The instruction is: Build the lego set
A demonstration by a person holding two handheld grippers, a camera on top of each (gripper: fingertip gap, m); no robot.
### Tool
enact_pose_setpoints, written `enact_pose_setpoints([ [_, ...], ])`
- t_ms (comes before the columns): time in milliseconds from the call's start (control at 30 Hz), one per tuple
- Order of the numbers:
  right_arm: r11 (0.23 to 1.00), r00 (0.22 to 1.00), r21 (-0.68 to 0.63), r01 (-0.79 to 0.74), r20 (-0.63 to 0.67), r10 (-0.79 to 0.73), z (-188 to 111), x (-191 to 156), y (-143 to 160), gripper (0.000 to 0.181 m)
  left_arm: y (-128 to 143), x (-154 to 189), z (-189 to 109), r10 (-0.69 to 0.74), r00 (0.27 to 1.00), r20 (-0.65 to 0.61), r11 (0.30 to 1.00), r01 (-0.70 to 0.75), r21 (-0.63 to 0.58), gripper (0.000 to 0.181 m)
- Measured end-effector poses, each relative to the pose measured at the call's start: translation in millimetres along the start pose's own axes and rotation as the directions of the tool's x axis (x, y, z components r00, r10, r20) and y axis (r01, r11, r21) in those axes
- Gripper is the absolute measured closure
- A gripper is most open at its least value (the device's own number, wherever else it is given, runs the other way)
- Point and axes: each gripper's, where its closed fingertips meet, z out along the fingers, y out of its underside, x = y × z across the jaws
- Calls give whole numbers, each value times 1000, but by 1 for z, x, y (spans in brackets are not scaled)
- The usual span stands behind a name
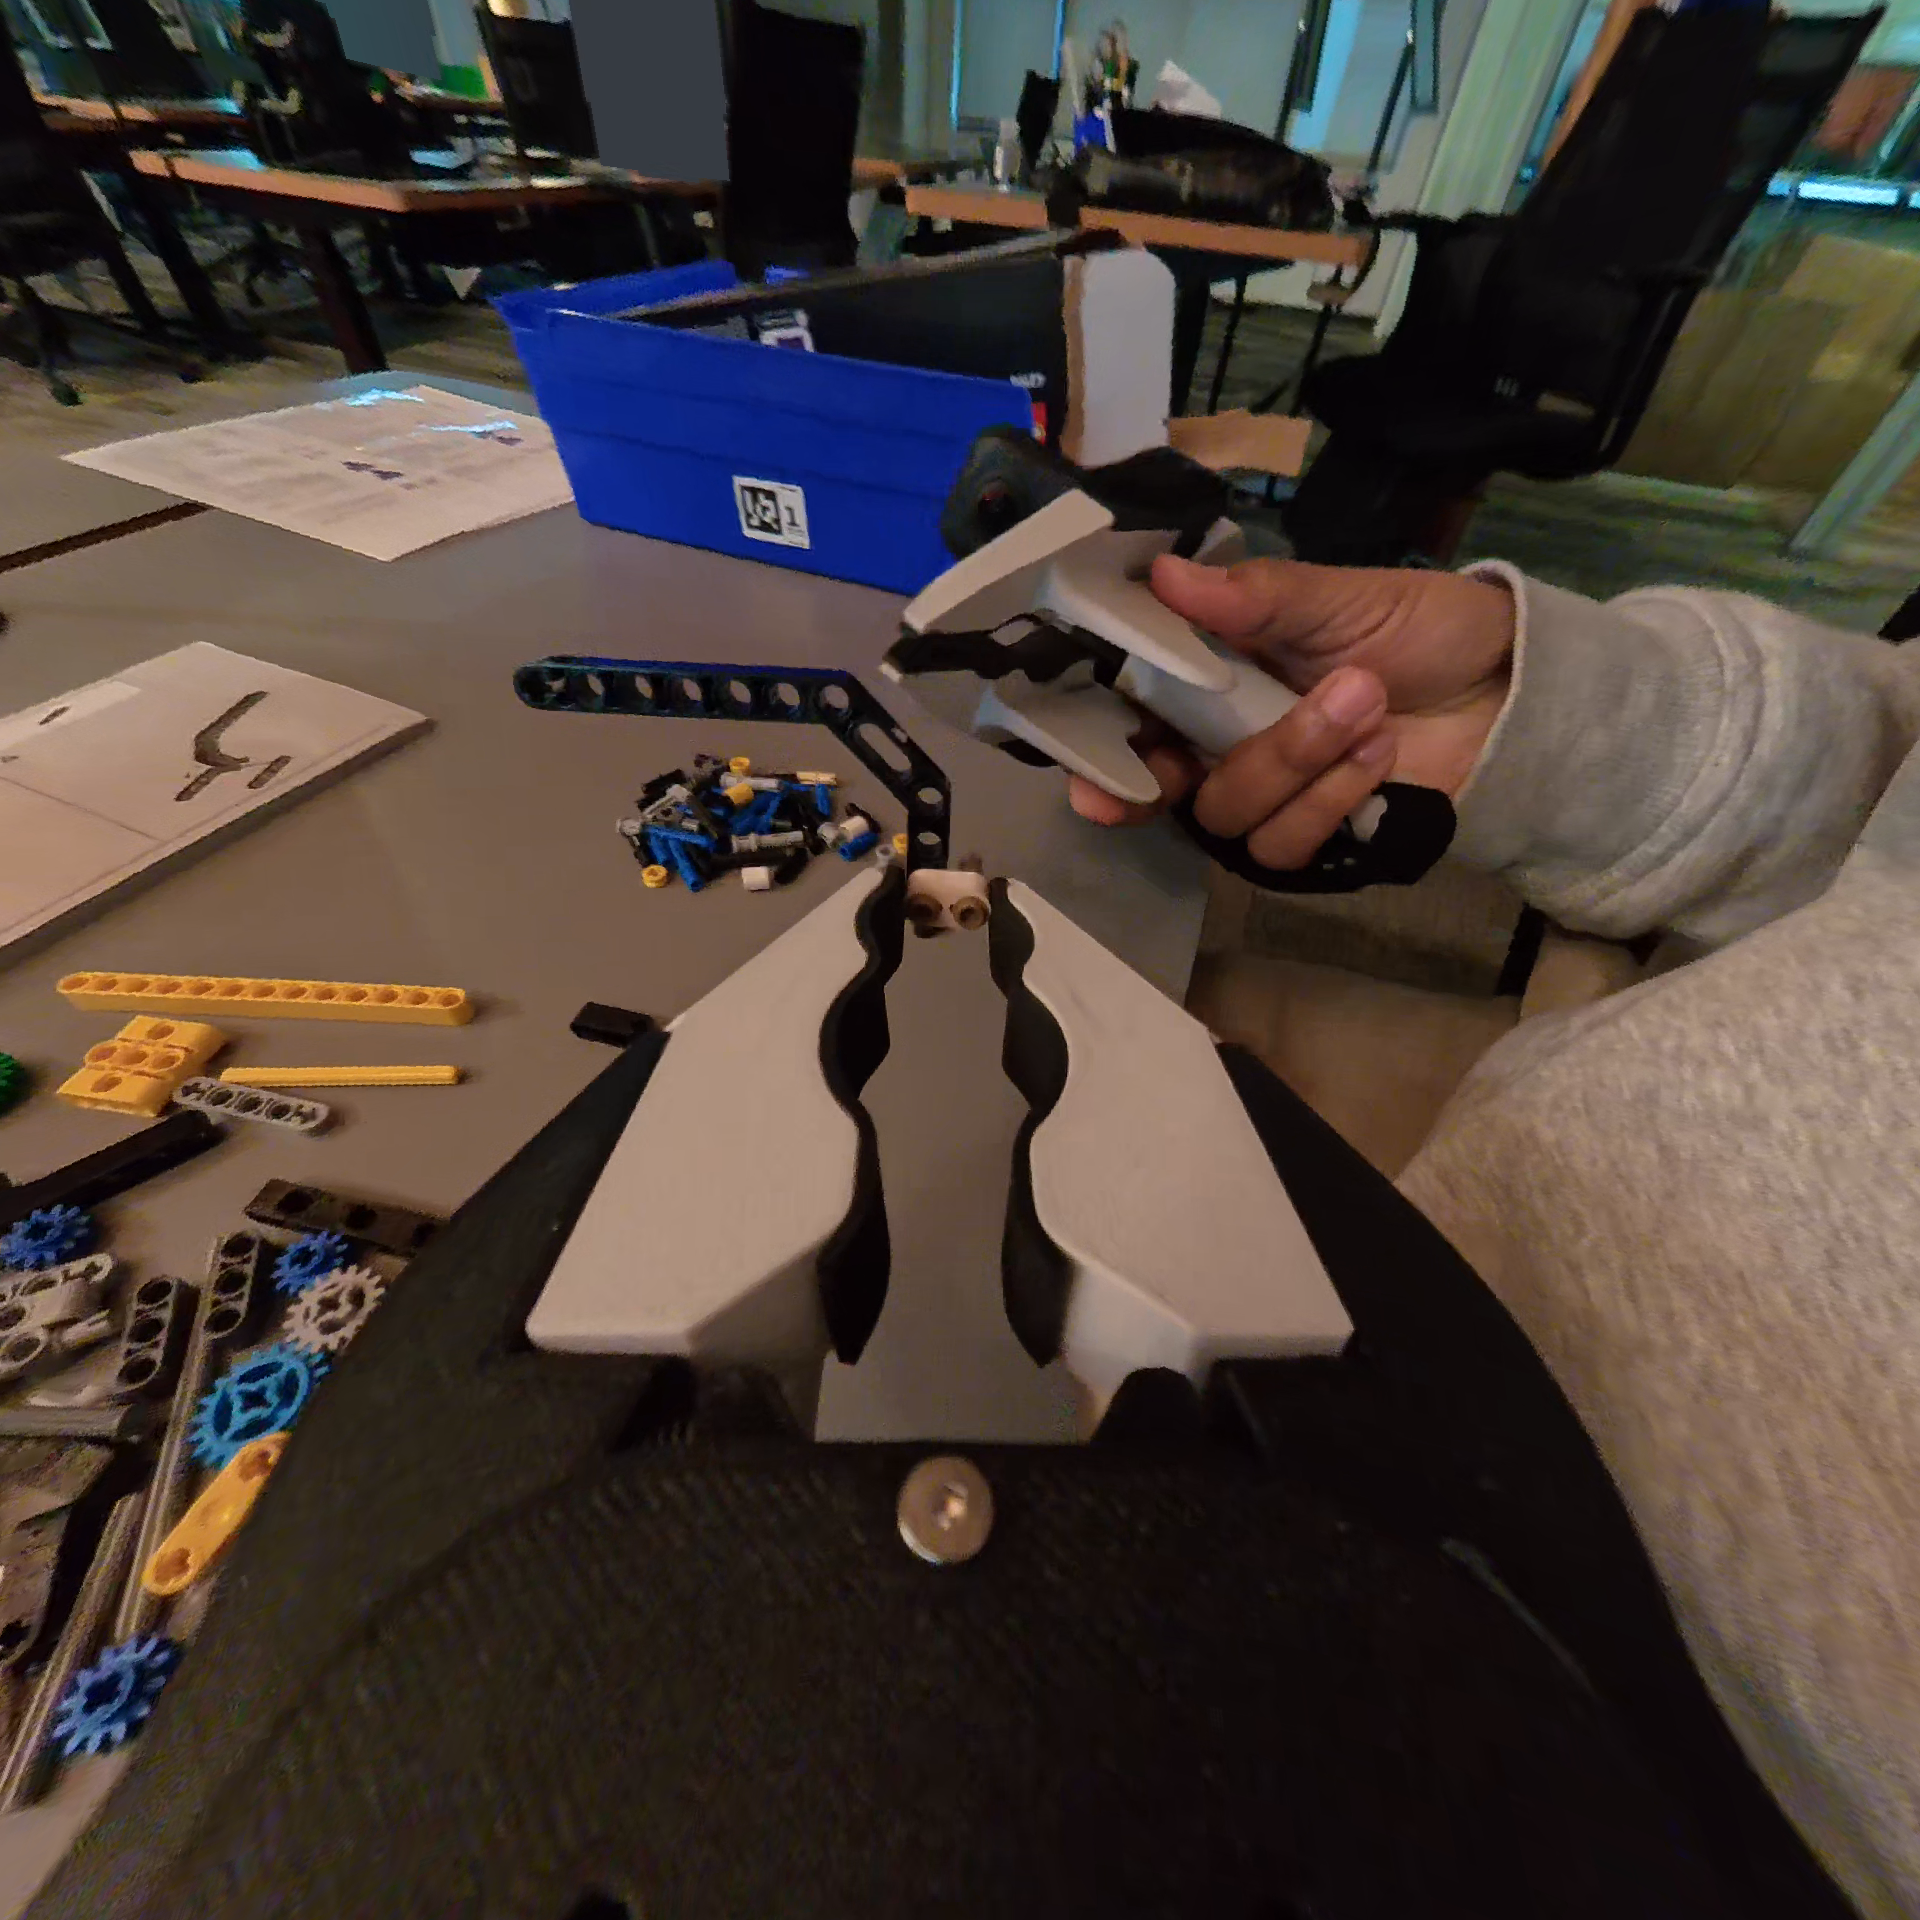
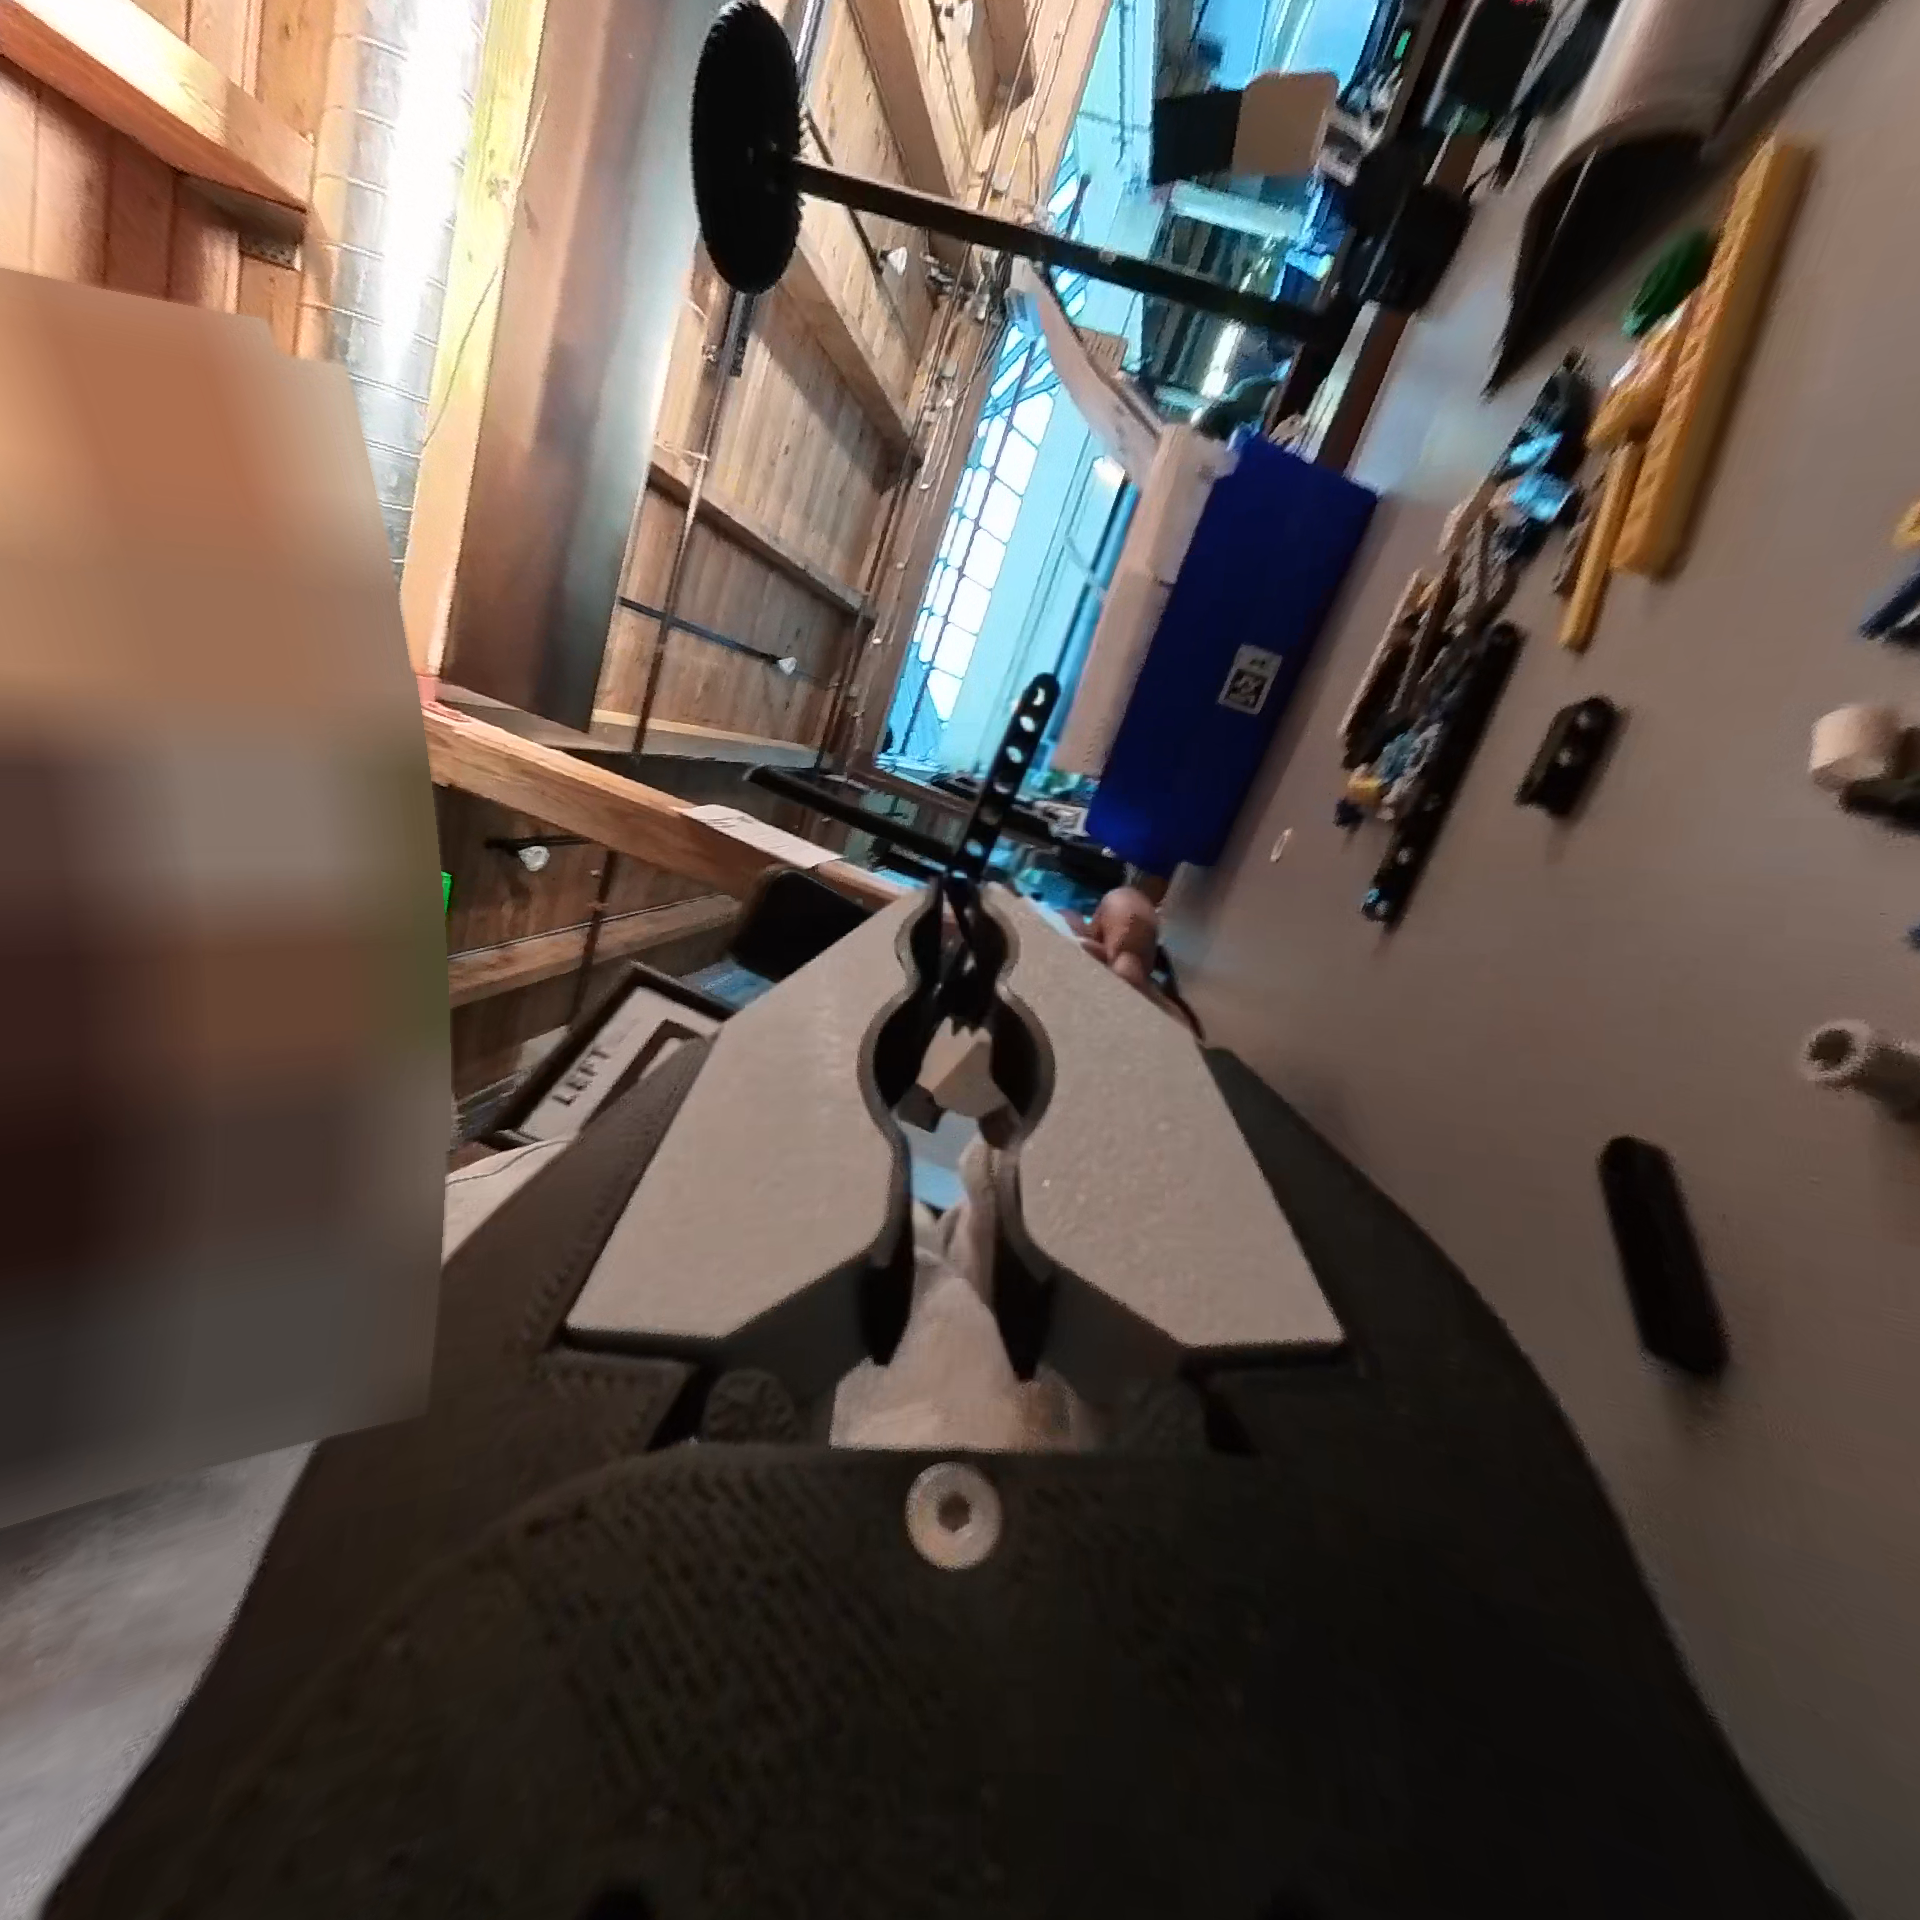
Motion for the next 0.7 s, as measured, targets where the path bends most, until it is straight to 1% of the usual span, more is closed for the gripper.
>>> enact_pose_setpoints([
  [33,1000,999,7,31,-23,-30,-3,1,-3,178,-2,-4,-1,-16,1000,12,1000,15,14,167],
  [133,987,981,1,158,-116,-157,-9,6,-9,175,-7,-15,-6,-63,997,46,996,60,61,167],
  [200,961,942,-28,276,-192,-276,-11,10,-11,175,-10,-23,-9,-98,993,65,991,91,100,167],
  [233,937,909,-57,344,-231,-348,-11,13,-11,171,-13,-27,-11,-116,990,76,987,106,123,167],
  [267,904,864,-98,415,-268,-426,-12,16,-10,168,-15,-31,-13,-134,987,87,982,121,146,167],
  [333,819,751,-195,539,-330,-572,-12,23,-7,167,-17,-39,-17,-170,980,104,972,149,182,167],
  [433,682,577,-320,657,-368,-729,-12,31,-3,164,-18,-47,-21,-222,969,109,957,195,213,167],
  [567,540,404,-431,723,-370,-836,-10,38,0,155,-18,-53,-23,-255,960,116,947,224,229,167],
  [700,416,264,-506,756,-345,-901,-10,39,1,149,-18,-54,-23,-260,958,119,946,228,230,167],
])
